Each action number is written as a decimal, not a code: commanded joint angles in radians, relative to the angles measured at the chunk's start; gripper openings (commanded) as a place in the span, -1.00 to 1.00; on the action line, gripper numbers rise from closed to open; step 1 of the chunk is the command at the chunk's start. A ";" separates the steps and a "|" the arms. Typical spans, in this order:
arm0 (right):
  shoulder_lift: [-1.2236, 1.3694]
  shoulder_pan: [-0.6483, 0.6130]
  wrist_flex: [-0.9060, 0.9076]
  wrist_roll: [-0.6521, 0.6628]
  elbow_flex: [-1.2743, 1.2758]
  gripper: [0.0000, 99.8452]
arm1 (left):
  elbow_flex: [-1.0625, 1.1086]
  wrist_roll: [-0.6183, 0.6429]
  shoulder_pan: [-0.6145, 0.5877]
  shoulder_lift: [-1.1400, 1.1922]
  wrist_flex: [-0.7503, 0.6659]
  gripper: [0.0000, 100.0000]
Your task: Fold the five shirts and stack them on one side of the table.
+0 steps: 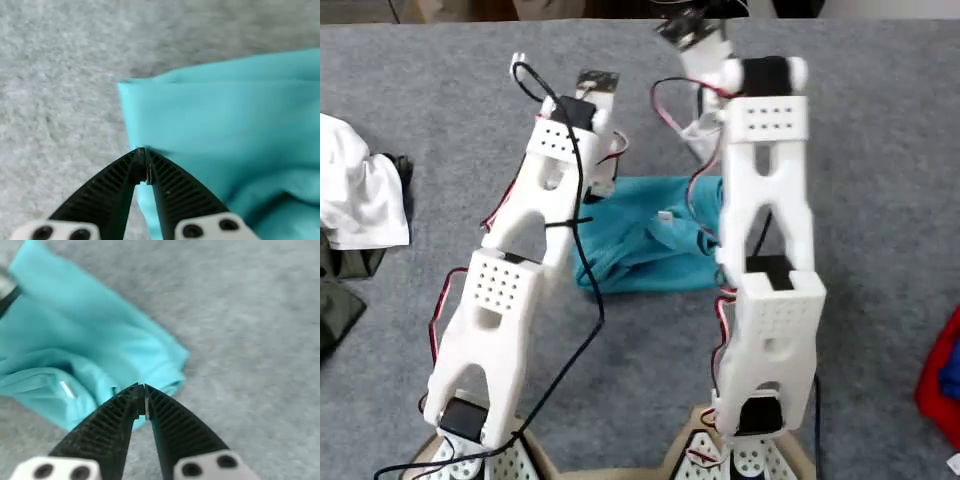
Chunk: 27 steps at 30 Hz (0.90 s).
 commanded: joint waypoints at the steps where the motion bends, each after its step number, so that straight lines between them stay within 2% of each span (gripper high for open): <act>1: -0.065 -0.021 -0.057 0.012 0.073 -0.99 | -0.006 -0.008 -0.034 0.007 -0.063 -0.96; 10: 0.065 -0.024 -0.069 0.035 0.124 -0.99 | -0.006 -0.006 -0.032 0.056 -0.100 -0.96; 20: 0.147 -0.094 -0.029 0.043 0.127 -0.99 | 0.005 -0.006 -0.040 0.058 -0.127 -0.96; 27: 0.150 -0.062 0.017 0.071 0.160 -0.99 | -0.006 -0.006 -0.074 0.104 -0.129 -0.96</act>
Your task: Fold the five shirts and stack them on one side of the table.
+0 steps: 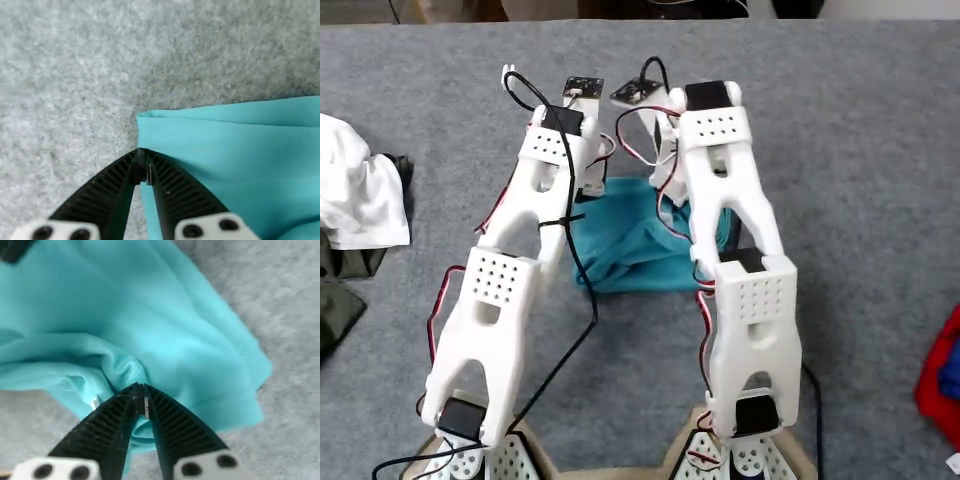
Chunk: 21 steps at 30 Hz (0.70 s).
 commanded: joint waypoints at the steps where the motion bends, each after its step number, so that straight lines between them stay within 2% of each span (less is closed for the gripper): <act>1: -0.010 0.027 0.018 0.031 0.036 -0.99 | -0.011 -0.003 -0.034 0.007 -0.020 -0.96; 9: -0.045 0.042 0.015 0.100 0.248 -0.99 | -0.011 -0.003 -0.054 0.010 -0.043 -0.96; 21: -0.367 0.067 -0.048 0.186 0.679 -0.99 | -0.011 -0.003 -0.054 0.010 -0.049 -0.96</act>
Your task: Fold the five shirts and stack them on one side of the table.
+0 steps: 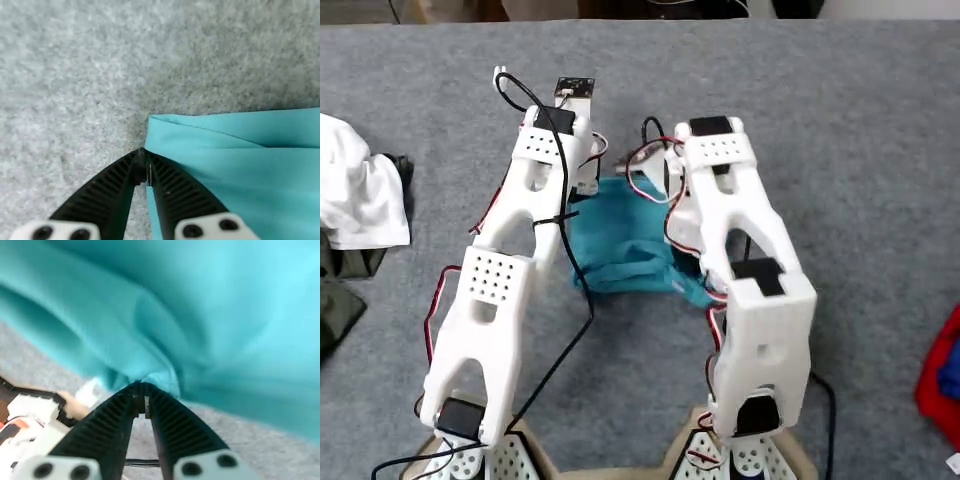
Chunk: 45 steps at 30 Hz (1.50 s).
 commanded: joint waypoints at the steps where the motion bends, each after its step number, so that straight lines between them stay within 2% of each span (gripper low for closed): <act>1: -0.160 0.048 -0.057 0.038 0.148 -0.99 | -0.011 -0.006 -0.028 -0.001 -0.029 -0.96; 5: -0.255 0.114 -0.146 0.080 0.325 -0.99 | -0.011 -0.006 -0.028 -0.002 -0.028 -0.96; 9: -0.348 0.134 -0.173 0.080 0.351 -0.99 | -0.011 -0.006 -0.021 -0.008 -0.023 -0.96; 12: -0.423 0.119 -0.169 0.075 0.294 -0.99 | -0.063 -0.018 -0.018 -0.008 0.023 -0.96; 17: -0.466 0.082 -0.167 0.057 0.205 -0.98 | -0.322 -0.068 -0.018 -0.008 0.204 -0.96; 22: -0.406 0.001 -0.173 0.040 0.199 -0.98 | -0.410 -0.069 -0.046 -0.070 0.210 -0.95; 26: -0.329 -0.056 -0.199 -0.029 0.194 -0.87 | -0.310 -0.081 -0.077 -0.200 0.210 -0.87; 29: -0.288 -0.077 -0.203 -0.043 0.194 -0.74 | -0.226 -0.087 -0.133 -0.326 0.210 -0.87; 31: -0.268 -0.081 -0.204 -0.043 0.194 -0.73 | -0.172 -0.130 -0.175 -0.415 0.210 -0.87; 39: -0.177 -0.061 -0.301 -0.041 0.234 -0.74 | 0.101 -0.238 -0.278 -0.743 0.209 -0.87; 43: -0.137 -0.047 -0.310 -0.043 0.231 -0.98 | 0.229 -0.238 -0.316 -0.848 0.209 -0.87; 45: -0.137 -0.039 -0.313 -0.040 0.229 -0.97 | 0.278 -0.238 -0.327 -0.888 0.209 -0.87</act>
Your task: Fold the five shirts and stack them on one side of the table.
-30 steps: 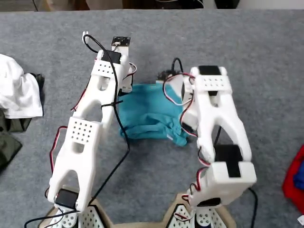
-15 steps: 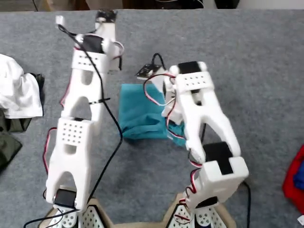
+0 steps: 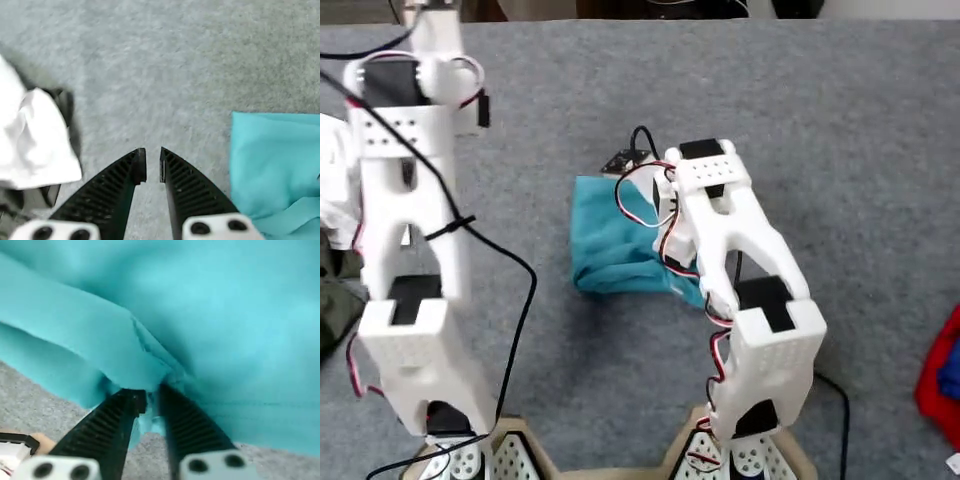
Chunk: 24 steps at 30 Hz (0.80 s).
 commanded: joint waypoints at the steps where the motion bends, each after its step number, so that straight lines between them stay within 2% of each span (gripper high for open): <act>1: -0.002 0.028 -0.014 -0.003 -0.010 -0.97 | 0.074 -0.011 -0.017 -0.116 0.011 -0.87; 7: -0.064 0.039 -0.006 0.009 0.005 -0.97 | 0.135 -0.012 -0.015 -0.194 0.011 -0.87; 18: -0.257 0.067 -0.014 0.275 0.191 -0.97 | 0.161 -0.043 -0.017 -0.216 0.009 -0.87; 24: -0.308 0.139 -0.014 0.347 0.199 -0.97 | 0.161 -0.044 -0.018 -0.216 0.009 -0.87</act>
